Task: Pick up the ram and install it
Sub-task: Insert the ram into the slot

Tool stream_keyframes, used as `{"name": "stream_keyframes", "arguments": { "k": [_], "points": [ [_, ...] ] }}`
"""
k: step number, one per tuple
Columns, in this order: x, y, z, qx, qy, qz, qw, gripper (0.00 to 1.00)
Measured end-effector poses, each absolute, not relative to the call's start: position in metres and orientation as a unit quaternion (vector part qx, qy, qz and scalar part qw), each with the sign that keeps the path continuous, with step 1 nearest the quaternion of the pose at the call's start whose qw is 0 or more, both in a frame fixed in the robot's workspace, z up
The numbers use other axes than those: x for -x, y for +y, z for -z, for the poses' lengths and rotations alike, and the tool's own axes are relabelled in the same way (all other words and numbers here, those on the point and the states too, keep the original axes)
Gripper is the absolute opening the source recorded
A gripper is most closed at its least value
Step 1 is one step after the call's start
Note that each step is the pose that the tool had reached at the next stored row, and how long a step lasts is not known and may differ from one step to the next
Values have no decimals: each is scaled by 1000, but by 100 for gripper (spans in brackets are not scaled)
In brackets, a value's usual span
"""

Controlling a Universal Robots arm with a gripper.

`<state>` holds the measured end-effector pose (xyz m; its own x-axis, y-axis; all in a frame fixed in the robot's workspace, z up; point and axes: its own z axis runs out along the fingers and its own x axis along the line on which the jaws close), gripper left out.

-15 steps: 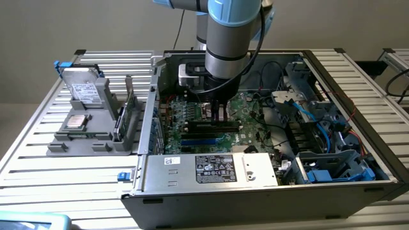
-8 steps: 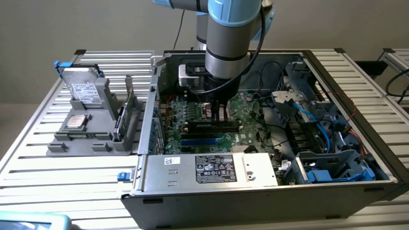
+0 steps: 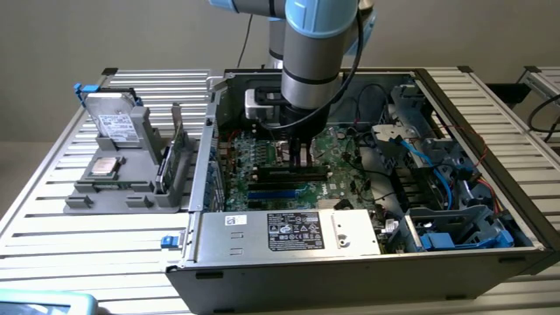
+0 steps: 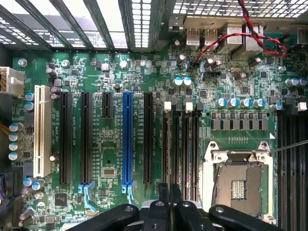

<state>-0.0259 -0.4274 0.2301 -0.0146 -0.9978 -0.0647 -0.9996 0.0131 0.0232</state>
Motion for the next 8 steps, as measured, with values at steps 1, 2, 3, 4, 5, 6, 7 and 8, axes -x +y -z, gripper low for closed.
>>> {"name": "stream_keyframes", "arguments": {
  "k": [1, 2, 3, 4, 5, 6, 7, 8],
  "points": [
    [26, -427, -230, 702, 712, -31, 15, 13],
    [26, -427, -229, 702, 712, -31, 15, 13],
    [26, -428, -229, 702, 712, -31, 15, 13],
    [26, -428, -229, 701, 712, -31, 15, 13],
    [26, -428, -229, 701, 712, -31, 15, 13],
    [26, -427, -229, 701, 712, -31, 15, 13],
    [26, -427, -229, 701, 712, -32, 15, 13],
    [26, -428, -229, 701, 712, -32, 15, 13]
  ]
}}
